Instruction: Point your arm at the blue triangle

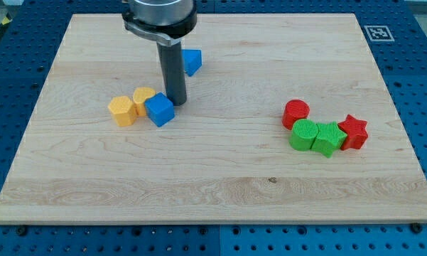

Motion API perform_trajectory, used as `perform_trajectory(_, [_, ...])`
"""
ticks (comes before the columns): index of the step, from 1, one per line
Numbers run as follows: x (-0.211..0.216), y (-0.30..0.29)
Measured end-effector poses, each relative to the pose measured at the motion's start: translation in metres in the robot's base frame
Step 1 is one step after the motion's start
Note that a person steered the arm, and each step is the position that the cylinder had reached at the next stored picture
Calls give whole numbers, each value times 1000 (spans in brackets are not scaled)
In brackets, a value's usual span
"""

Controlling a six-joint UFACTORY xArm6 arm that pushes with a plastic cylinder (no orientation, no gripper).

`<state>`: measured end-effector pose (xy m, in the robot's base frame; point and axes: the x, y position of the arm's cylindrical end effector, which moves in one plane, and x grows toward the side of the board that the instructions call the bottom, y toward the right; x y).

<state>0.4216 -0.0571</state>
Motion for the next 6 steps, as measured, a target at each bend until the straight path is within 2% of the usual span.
perform_trajectory(2, [-37,52])
perform_trajectory(4, [-110,50])
perform_trajectory(6, [-115,2])
